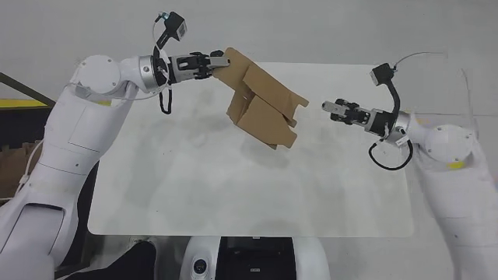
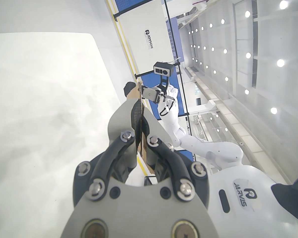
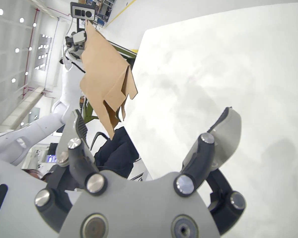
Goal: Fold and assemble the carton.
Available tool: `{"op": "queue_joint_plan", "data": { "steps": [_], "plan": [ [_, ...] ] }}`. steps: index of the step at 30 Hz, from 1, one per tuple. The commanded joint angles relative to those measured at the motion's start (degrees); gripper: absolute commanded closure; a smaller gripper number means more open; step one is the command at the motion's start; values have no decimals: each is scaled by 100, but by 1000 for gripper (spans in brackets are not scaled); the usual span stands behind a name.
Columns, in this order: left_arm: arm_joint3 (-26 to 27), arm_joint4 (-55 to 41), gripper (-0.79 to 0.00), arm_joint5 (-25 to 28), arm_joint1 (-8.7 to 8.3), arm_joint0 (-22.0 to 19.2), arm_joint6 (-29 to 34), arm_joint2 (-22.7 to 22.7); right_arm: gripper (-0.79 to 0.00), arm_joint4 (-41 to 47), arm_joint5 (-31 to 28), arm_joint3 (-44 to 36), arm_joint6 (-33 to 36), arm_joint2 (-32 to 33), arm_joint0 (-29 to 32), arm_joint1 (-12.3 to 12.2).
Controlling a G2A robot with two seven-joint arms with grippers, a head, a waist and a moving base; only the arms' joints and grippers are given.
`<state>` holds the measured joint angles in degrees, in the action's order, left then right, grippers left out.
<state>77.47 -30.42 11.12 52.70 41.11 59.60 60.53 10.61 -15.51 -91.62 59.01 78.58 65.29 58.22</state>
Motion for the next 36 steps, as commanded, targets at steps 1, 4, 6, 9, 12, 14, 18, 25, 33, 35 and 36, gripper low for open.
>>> {"op": "queue_joint_plan", "data": {
  "steps": [1,4,6,9,12,14,18,25,33,35,36],
  "plan": [
    [-72,-80,0,18,36,-53,40,-64,-785,166,-82,103,50,-105,-16,16],
    [-216,-132,0,53,96,-159,86,-171,-785,485,-189,254,35,-260,-35,51],
    [-319,-189,0,64,138,-230,114,-236,-785,816,-334,355,-38,-339,-30,83],
    [-497,-462,0,64,209,-303,275,-339,-785,1108,-447,474,-147,-402,-33,114],
    [-663,-649,0,81,278,-354,350,-436,-785,1208,-515,498,-216,-429,-25,128],
    [-761,-726,0,85,320,-387,388,-493,-785,1208,-515,498,-216,-429,-25,128],
    [-919,-818,0,125,388,-437,461,-568,-785,1208,-515,498,-216,-429,-25,128],
    [-1081,-924,0,143,500,-515,513,-674,-785,1055,-399,293,-444,-577,82,151],
    [-1161,-886,0,176,594,-565,566,-741,-785,1217,-298,386,-563,-1103,-157,273],
    [-1184,-870,0,186,612,-569,586,-746,-785,1202,-320,425,-606,-1162,-211,293],
    [-1198,-864,0,190,620,-568,593,-746,-785,1210,-334,443,-620,-1181,-228,301]
  ]
}}
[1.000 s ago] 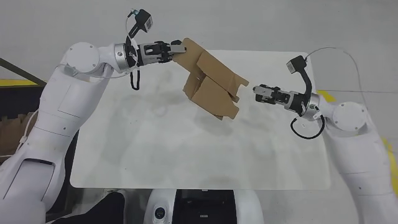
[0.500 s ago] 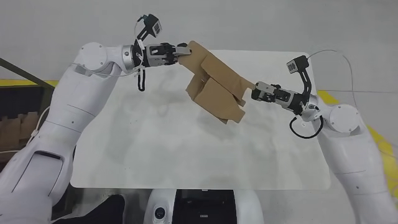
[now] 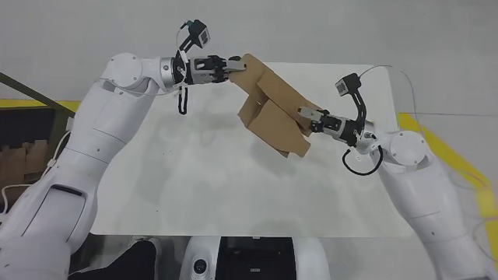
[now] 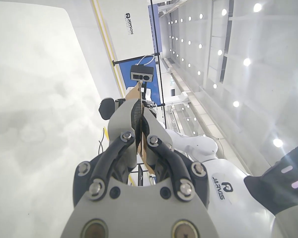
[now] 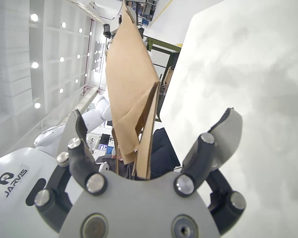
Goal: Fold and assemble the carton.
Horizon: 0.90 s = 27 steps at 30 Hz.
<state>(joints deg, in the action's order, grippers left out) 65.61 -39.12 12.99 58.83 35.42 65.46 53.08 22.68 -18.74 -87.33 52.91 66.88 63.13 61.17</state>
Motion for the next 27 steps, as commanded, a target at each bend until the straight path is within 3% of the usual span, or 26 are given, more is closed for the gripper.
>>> {"op": "queue_joint_plan", "data": {
  "steps": [1,5,7,9,11,12,27],
  "plan": [
    [-24,13,0,2,13,-1,13,2,-785,15,-19,30,-21,-26,-26,12],
    [-70,15,0,11,35,1,52,34,-773,49,-58,76,-6,-47,-56,26],
    [-81,11,0,21,42,10,67,62,-363,85,-81,92,21,-44,-57,30],
    [-99,8,0,25,47,23,87,92,-234,125,-102,101,48,-41,-55,33],
    [-114,-10,0,23,52,41,107,124,-37,162,-114,112,73,-41,-55,37],
    [-121,-16,0,23,54,48,121,142,0,178,-121,116,83,-41,-56,39],
    [-216,-59,0,49,94,130,281,332,0,613,-157,269,227,-12,-78,79]
  ]
}}
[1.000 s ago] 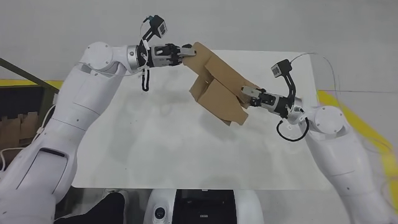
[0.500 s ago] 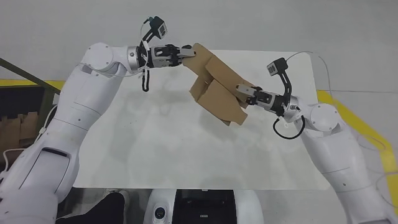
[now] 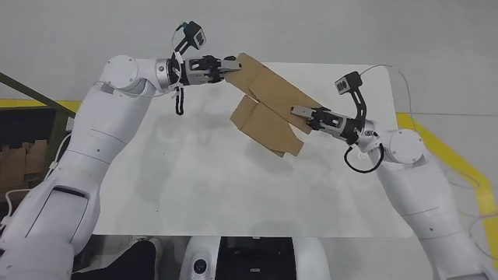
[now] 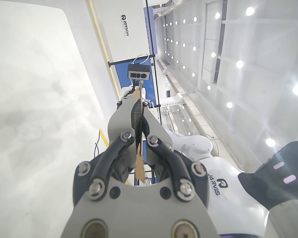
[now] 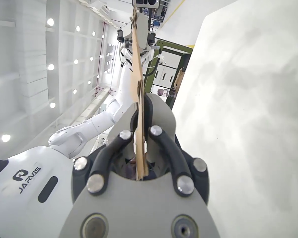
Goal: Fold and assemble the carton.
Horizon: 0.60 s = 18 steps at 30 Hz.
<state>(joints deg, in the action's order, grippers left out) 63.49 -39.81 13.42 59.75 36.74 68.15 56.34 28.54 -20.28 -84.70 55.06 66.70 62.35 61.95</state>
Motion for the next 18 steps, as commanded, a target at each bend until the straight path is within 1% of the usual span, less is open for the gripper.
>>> {"op": "queue_joint_plan", "data": {
  "steps": [1,2,3,4,5,9,13,18],
  "plan": [
    [-10,18,0,21,5,0,23,16,0,54,-6,10,31,12,-3,3],
    [-15,20,-25,33,8,5,31,27,0,78,-11,14,51,17,-5,4],
    [-20,23,-265,35,10,8,42,38,0,102,-15,17,69,22,-8,6],
    [-22,27,-563,34,12,11,51,50,0,128,-14,21,88,24,-10,8],
    [-23,29,-785,40,14,13,59,64,0,151,-14,21,105,28,-13,10],
    [-44,-60,-785,114,17,32,119,163,0,229,3,23,149,41,-25,17],
    [-43,-117,-785,279,-7,98,76,355,0,278,95,25,134,65,-37,22],
    [164,141,-785,412,-87,331,-216,644,0,114,424,-41,-240,161,-66,18]
  ]
}}
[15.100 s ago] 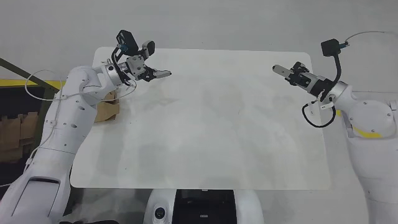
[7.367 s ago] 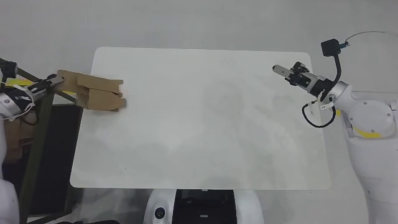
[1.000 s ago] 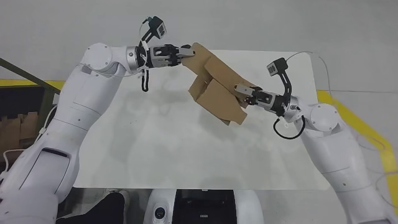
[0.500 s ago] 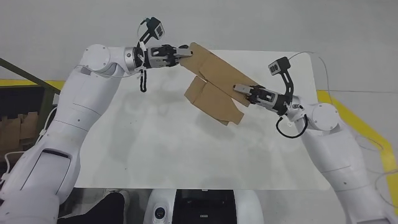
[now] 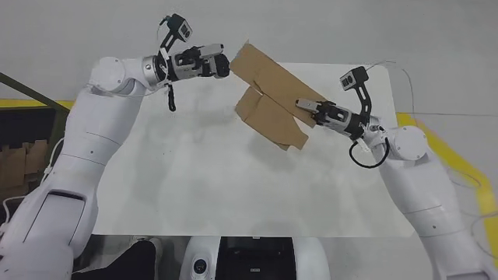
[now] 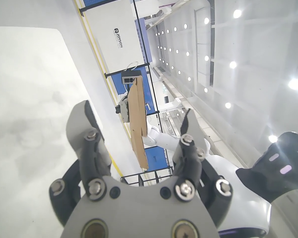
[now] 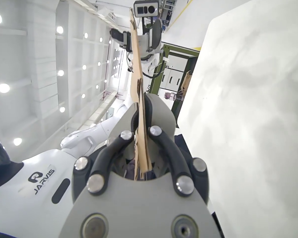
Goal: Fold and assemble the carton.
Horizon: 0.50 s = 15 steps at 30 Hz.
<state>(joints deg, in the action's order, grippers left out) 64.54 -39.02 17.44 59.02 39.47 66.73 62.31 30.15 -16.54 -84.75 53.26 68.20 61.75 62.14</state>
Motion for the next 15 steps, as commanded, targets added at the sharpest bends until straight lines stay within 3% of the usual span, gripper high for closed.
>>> {"op": "queue_joint_plan", "data": {
  "steps": [1,7,11,15],
  "plan": [
    [132,134,-785,16,-31,123,-160,99,0,-106,99,-67,-144,31,-8,-2],
    [669,622,-785,-18,-101,552,-848,323,0,-308,475,-240,-812,81,-19,19],
    [1100,894,-785,269,-107,963,-1588,429,0,-299,827,-259,-1420,44,-49,64],
    [1245,977,-785,305,-97,1123,-1824,419,0,-332,1073,-302,-1901,-37,-42,111]
  ]
}}
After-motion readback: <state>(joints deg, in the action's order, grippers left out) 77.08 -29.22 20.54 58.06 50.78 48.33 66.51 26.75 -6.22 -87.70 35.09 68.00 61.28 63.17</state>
